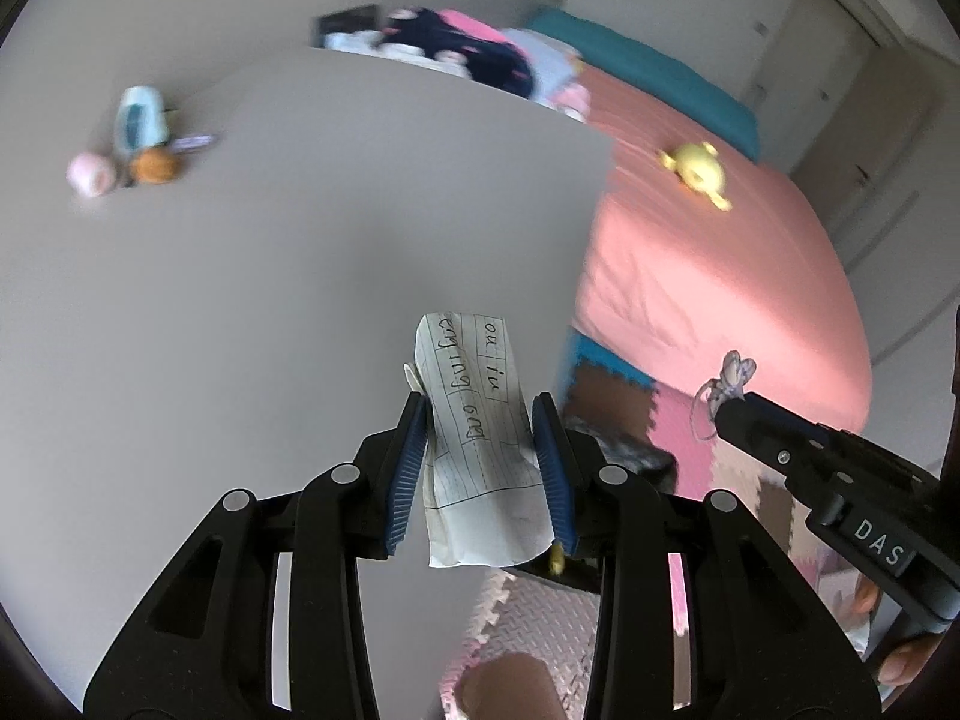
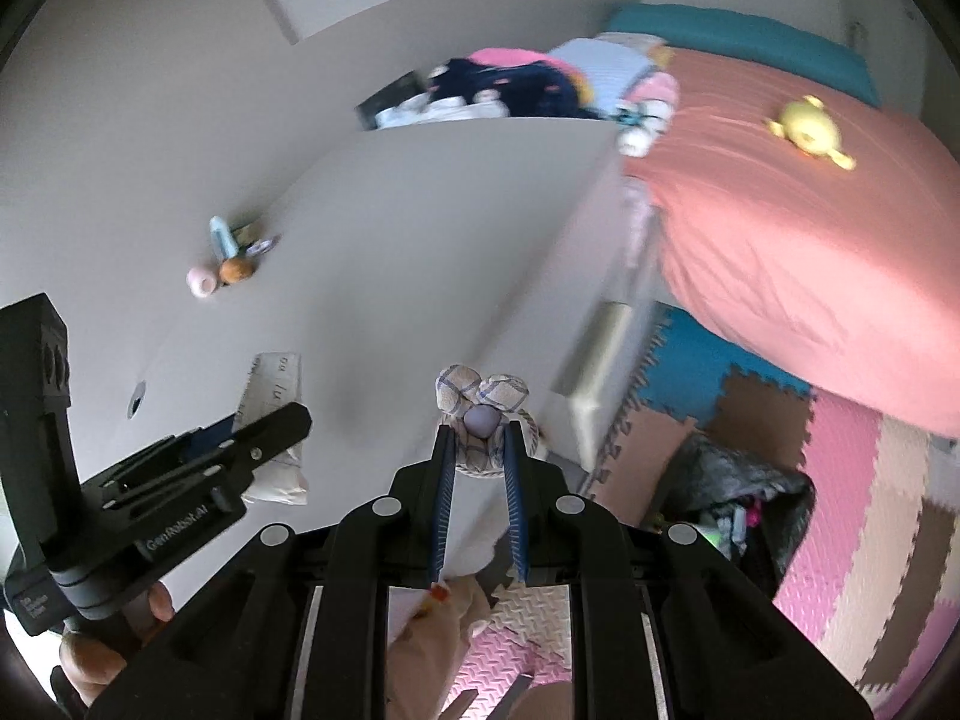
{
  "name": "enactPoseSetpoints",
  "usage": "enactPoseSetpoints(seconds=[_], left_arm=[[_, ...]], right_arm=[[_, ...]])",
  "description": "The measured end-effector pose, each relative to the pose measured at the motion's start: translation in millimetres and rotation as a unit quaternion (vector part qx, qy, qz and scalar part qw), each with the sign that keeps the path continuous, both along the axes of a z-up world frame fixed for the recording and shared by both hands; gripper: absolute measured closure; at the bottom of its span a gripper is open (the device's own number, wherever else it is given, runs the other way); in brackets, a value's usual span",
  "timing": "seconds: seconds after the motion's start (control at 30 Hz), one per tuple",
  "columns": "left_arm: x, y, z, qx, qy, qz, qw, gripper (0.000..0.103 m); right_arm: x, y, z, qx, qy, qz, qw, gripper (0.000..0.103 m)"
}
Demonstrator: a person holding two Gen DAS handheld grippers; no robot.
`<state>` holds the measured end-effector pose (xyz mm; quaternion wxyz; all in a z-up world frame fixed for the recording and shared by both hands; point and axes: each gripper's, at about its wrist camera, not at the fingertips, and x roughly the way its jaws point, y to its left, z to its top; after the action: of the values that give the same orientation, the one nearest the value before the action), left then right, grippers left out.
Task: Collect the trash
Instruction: 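Carry paper note and plaid flower to the trash bag and release both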
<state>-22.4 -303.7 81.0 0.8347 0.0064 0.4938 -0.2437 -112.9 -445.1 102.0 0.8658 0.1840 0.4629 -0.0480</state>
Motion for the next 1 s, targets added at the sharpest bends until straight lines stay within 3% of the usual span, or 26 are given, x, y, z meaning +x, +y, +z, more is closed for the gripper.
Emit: enactPoseSetpoints(seconds=[0.23,0.53,0.6,0.63,0.67,0.7,0.73,1.0], left_arm=[[-49.9,-83.1,-18.7,0.005,0.014,-0.085,0.9962,0.066],[-101.6,-172.6,-73.3,0.044,0.045,-0.173,0.9830,0.062],[-109.0,-186.9,-82.2,0.055,0.041,-0.185,0.9804,0.052],[-110.4,-194.2,-87.2,0.058,0.040,-0.192,0.9788,0.043],[-110.9,-198.6,-90.3,0.062,0.036,-0.194,0.9784,0.027],[-112.9,-200.3,-92.9,0.073,0.025,-0.186,0.9796,0.010],[-112.7,-200.7,-94.9,0.075,0.015,-0.181,0.9804,0.005],[-115.0,-203.1,-95.9,0.088,-0.010,-0.183,0.9791,0.005]], right_arm=[[-70.7,-65.4,-12.3,-0.012,0.011,-0.077,0.997,0.085],[-138.7,-136.9,-65.6,0.002,0.064,-0.163,0.984,0.083],[-147.0,-150.9,-79.8,0.009,0.079,-0.179,0.981,0.076],[-149.8,-155.1,-84.1,0.011,0.084,-0.183,0.979,0.056],[-153.7,-162.6,-89.9,0.004,0.093,-0.200,0.975,0.041],[-156.6,-167.3,-92.5,-0.004,0.099,-0.214,0.972,0.038],[-161.0,-173.2,-95.4,-0.002,0.099,-0.223,0.970,0.034],[-167.4,-188.8,-103.5,0.008,0.094,-0.242,0.966,0.034]])
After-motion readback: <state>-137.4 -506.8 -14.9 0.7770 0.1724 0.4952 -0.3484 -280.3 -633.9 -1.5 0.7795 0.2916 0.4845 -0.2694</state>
